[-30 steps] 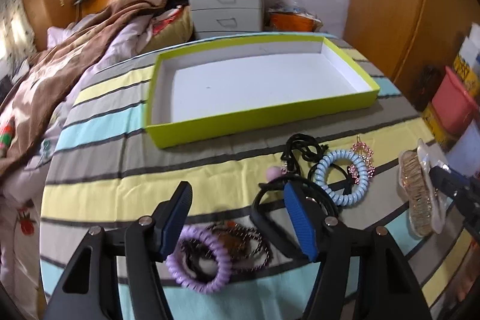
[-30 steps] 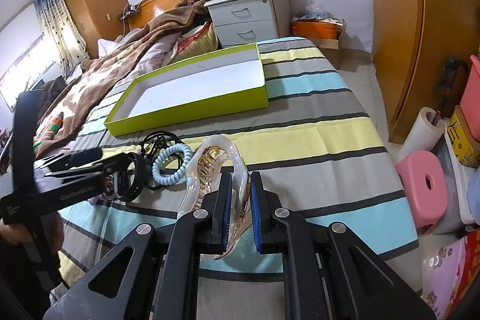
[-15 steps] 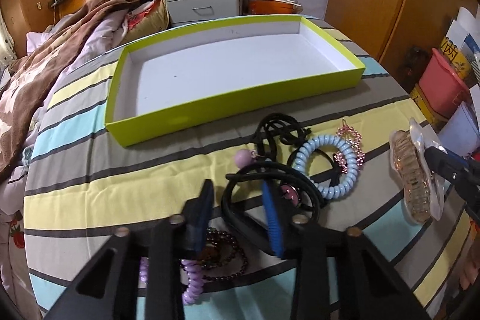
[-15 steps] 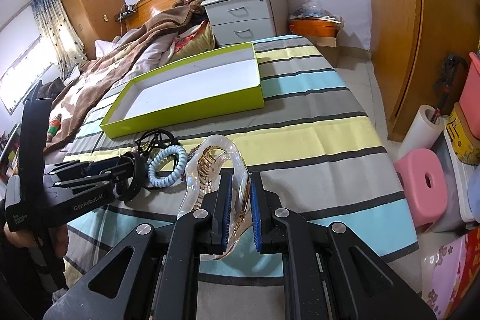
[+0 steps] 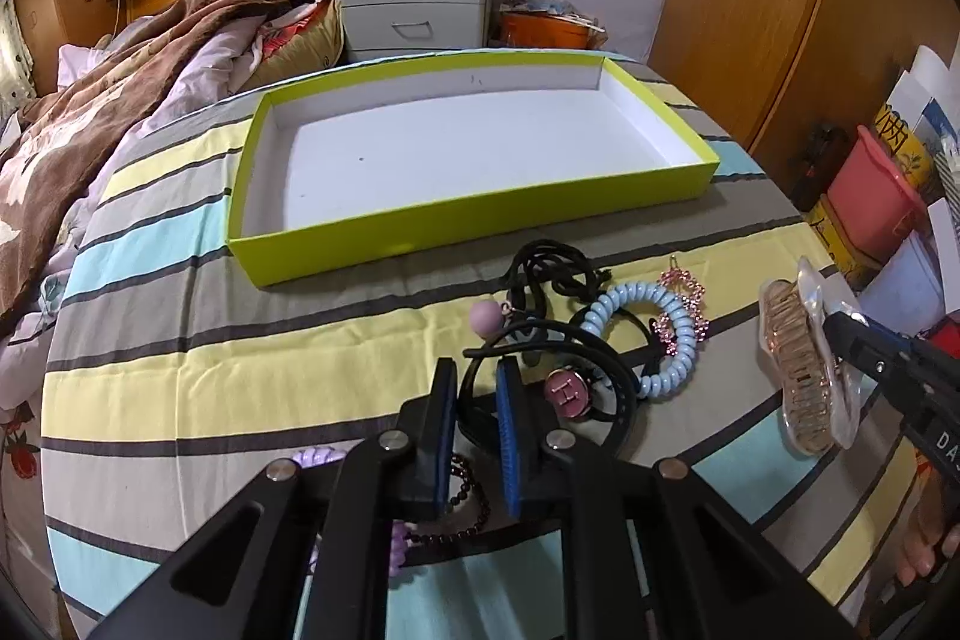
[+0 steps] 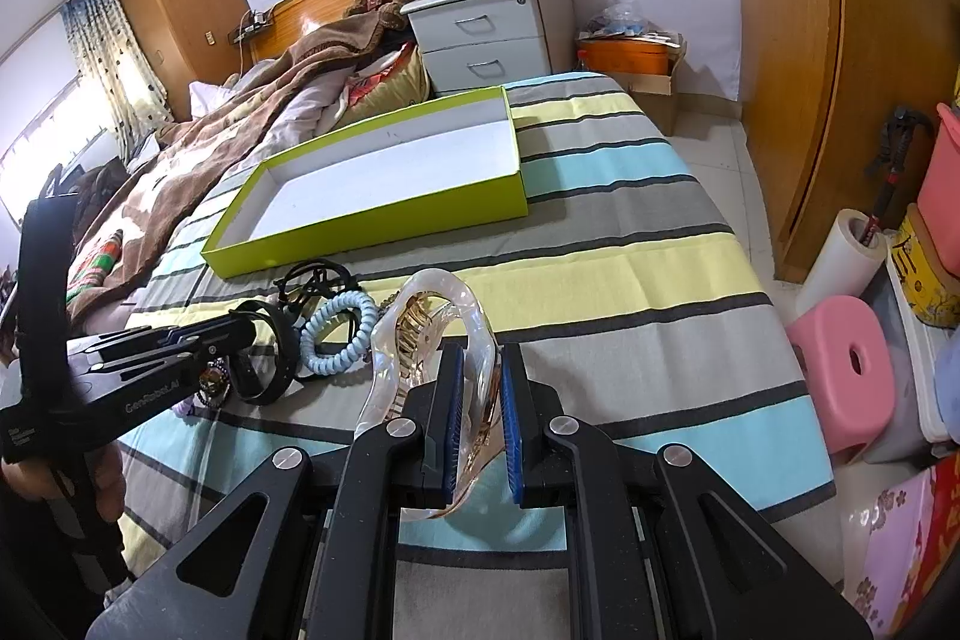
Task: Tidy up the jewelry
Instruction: 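Close the left gripper on the black band bracelet while the right gripper holds the claw clip, then carry the black band with the left gripper while the right gripper carries the clip into the green tray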
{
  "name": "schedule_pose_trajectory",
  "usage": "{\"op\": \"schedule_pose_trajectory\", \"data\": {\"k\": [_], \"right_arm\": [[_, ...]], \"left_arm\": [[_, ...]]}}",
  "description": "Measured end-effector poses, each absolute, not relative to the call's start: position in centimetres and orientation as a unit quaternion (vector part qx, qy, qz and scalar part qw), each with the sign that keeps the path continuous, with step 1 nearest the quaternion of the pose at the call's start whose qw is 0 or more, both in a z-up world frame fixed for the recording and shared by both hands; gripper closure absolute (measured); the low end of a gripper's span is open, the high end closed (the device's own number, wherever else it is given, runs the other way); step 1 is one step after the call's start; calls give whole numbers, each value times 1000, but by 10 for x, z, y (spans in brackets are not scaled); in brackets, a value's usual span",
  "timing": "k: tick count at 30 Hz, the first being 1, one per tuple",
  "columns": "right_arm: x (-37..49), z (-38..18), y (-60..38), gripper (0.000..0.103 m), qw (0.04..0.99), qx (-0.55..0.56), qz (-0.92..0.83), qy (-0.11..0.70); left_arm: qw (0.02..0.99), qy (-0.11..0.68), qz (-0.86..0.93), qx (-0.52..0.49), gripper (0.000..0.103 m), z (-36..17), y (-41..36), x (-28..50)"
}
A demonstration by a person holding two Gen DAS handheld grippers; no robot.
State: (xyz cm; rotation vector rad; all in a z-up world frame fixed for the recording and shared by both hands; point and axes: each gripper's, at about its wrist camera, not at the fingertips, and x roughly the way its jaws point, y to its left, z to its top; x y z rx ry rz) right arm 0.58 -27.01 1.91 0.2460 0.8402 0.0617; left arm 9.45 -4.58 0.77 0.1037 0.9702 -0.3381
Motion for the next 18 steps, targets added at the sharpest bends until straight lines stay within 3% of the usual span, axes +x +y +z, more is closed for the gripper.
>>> {"op": "schedule_pose_trajectory", "data": {"k": [18], "right_arm": [[-4, 36, -266, 91, 916, 111, 32, 385]], "left_arm": [[890, 429, -154, 19, 92, 38, -32, 75]]}}
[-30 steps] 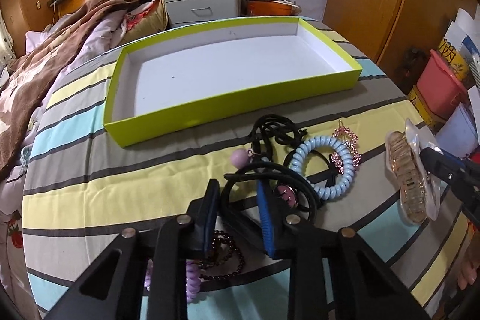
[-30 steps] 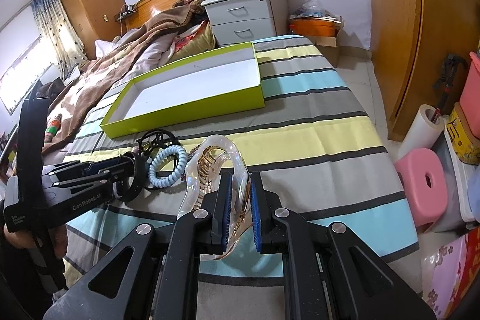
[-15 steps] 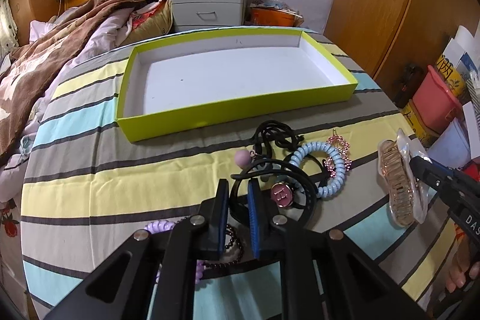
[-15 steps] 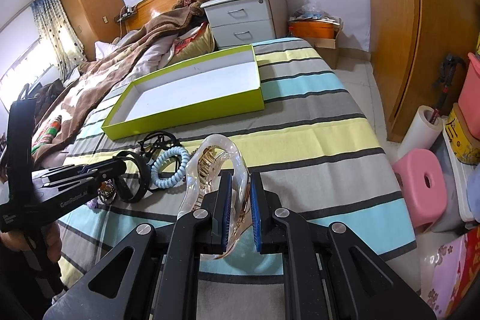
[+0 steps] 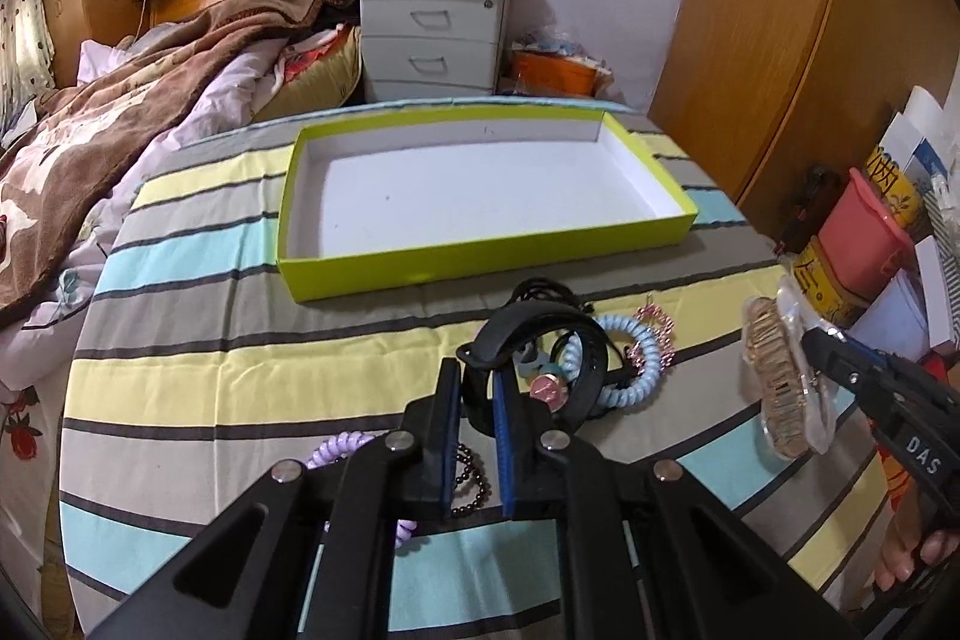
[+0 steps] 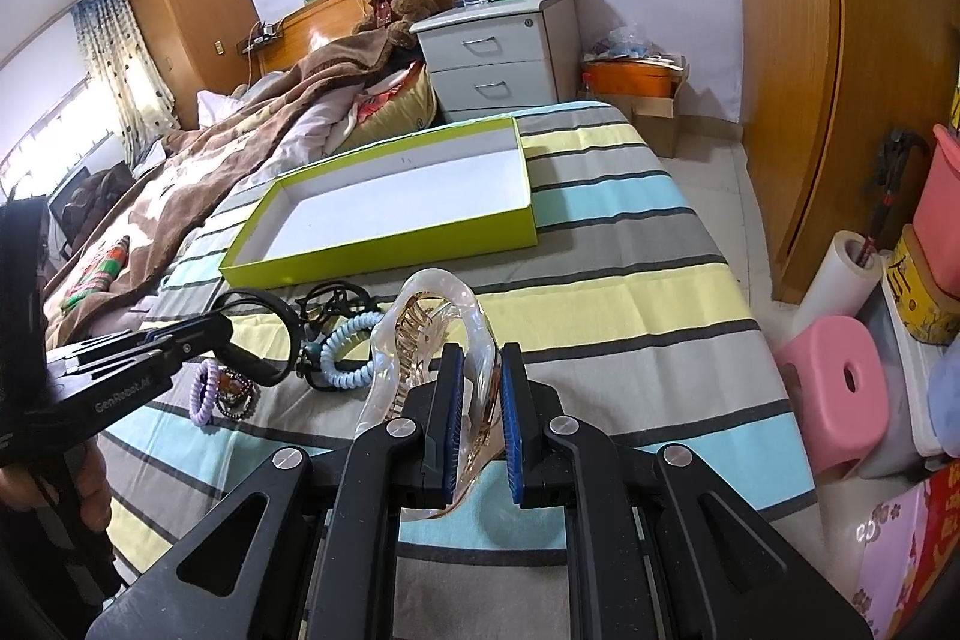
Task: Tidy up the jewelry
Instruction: 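Carry the black band with the left gripper while the right gripper carries the clip into the green tray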
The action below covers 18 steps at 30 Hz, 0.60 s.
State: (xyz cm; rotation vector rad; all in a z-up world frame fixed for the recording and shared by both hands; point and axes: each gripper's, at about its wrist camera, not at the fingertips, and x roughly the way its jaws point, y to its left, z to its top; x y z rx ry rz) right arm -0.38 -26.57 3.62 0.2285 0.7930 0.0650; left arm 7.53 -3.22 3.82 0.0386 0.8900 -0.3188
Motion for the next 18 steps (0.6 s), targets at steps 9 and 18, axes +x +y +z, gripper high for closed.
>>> {"op": "schedule_pose_trajectory", "data": {"k": [9, 18], "right_arm": [[-1, 50, -261, 91, 922, 101, 34, 373], [20, 76, -257, 91, 931, 83, 38, 353]], "left_arm": [[899, 412, -147, 15, 92, 53, -28, 74], [907, 393, -149, 4, 92, 78, -22, 88]]}}
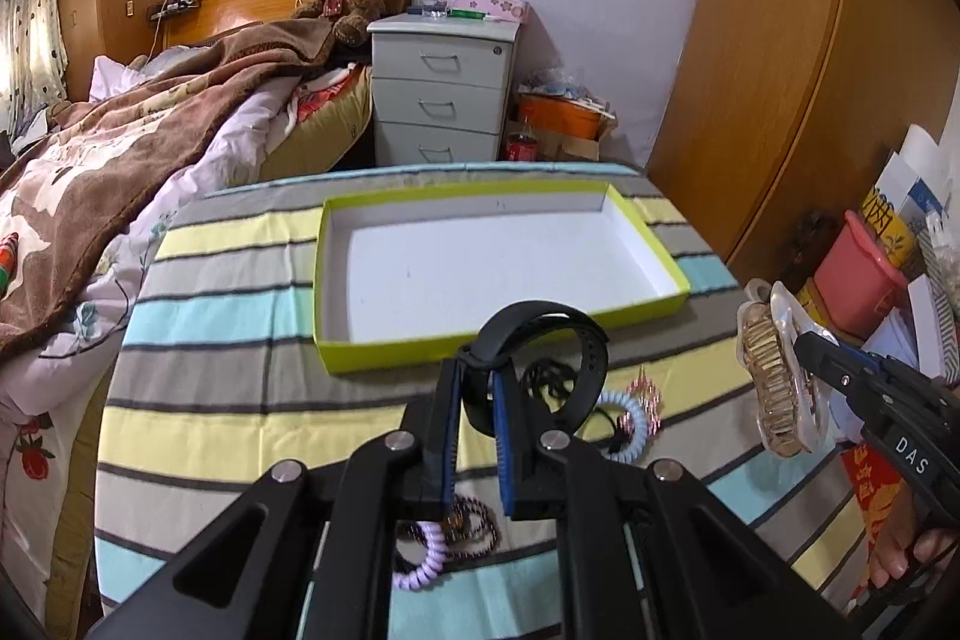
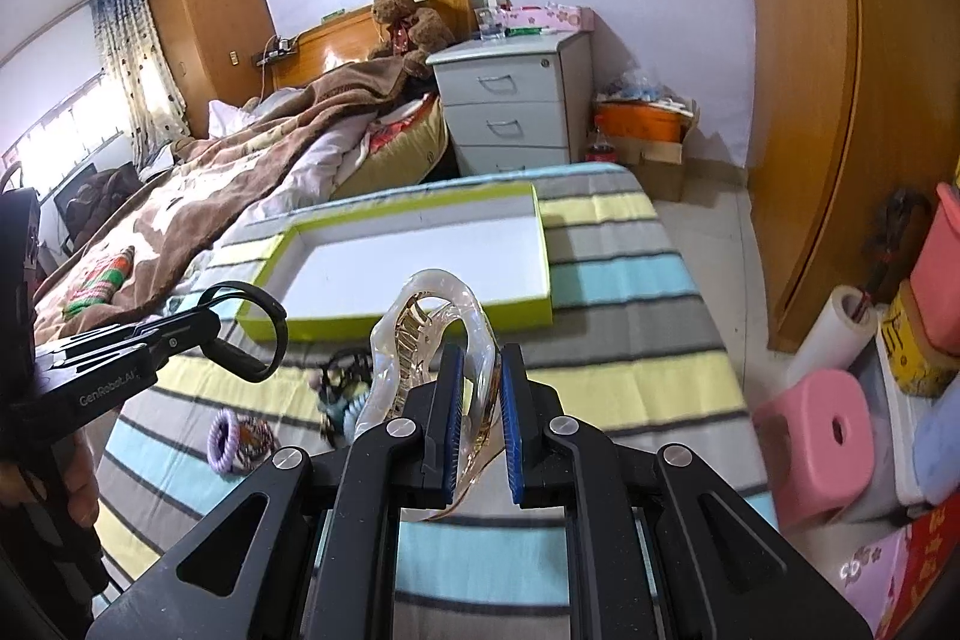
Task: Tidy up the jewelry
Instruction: 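Carry the black band with the left gripper while the right gripper carries the clip into the green tray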
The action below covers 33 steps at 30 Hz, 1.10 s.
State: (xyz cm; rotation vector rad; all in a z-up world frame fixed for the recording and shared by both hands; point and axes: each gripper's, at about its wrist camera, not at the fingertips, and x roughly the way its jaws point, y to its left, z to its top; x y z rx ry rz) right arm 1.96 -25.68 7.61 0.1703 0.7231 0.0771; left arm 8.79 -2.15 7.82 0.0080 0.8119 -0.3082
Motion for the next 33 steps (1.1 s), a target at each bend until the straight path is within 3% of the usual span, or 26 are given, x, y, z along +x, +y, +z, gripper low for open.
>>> {"op": "schedule_pose_trajectory", "data": {"k": [13, 33], "right_arm": [[96, 85, -258, 91, 928, 55, 34, 368], [221, 37, -263, 91, 894, 38, 29, 445]], "left_arm": [[911, 388, -137, -22, 92, 90, -6, 140], [886, 446, -114, -59, 92, 39, 7, 245]]}}
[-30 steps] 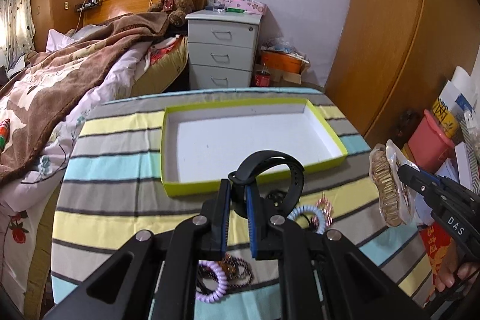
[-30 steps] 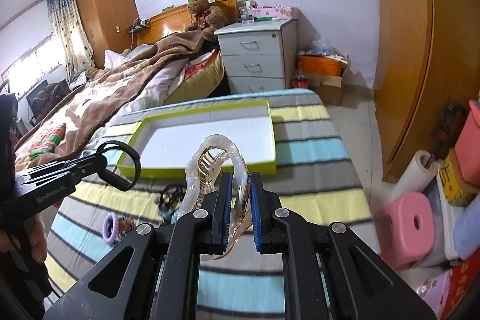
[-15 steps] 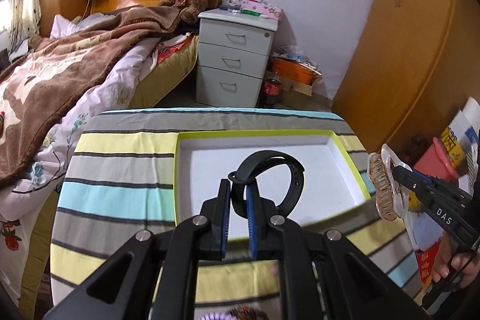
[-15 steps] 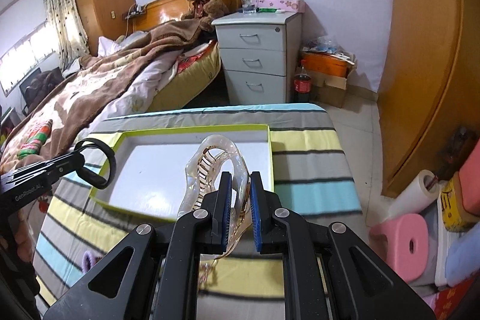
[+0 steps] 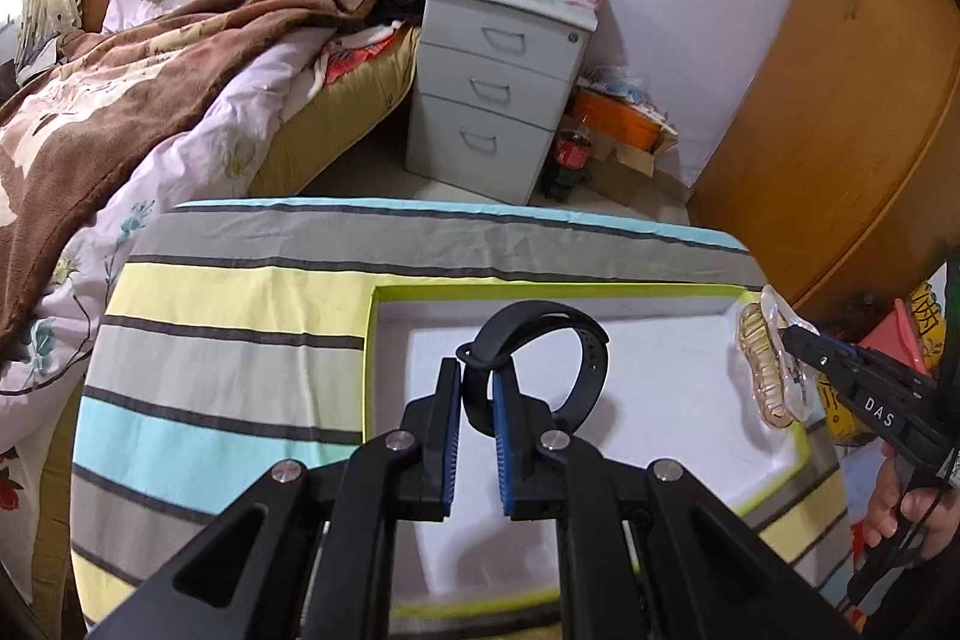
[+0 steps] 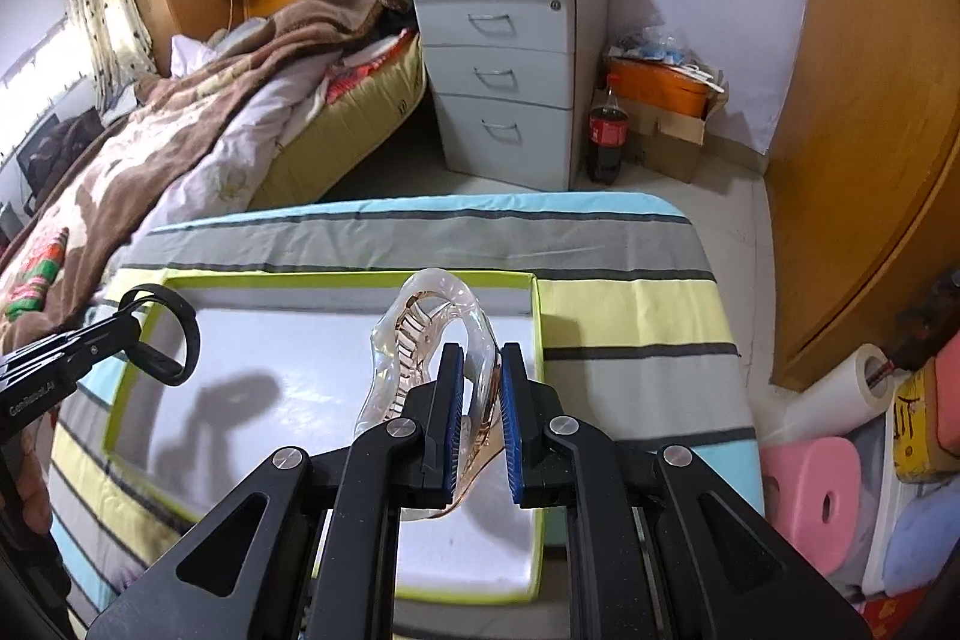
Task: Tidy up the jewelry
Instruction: 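Carry the black band with the left gripper while the right gripper carries the clip into the green tray, then open the left gripper releasing the black band while the right gripper releases the clip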
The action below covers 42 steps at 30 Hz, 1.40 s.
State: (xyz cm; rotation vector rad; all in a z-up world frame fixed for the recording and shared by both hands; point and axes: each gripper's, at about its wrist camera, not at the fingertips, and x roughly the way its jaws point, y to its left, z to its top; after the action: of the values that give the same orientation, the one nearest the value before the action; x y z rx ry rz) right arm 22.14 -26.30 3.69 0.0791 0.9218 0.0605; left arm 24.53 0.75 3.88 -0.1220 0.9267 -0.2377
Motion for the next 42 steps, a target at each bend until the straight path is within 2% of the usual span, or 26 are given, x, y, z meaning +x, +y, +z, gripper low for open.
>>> {"op": "schedule_pose_trajectory", "data": {"k": [9, 35, 42], "right_arm": [[240, 19, -257, 91, 887, 12, 20, 461], [251, 12, -252, 88, 887, -26, 0, 461], [250, 14, -253, 87, 890, -22, 1, 456]], "left_arm": [[876, 468, -101, -57, 92, 14, 8, 263], [872, 478, -89, -57, 91, 8, 11, 273], [873, 476, -91, -59, 80, 10, 13, 271]]}}
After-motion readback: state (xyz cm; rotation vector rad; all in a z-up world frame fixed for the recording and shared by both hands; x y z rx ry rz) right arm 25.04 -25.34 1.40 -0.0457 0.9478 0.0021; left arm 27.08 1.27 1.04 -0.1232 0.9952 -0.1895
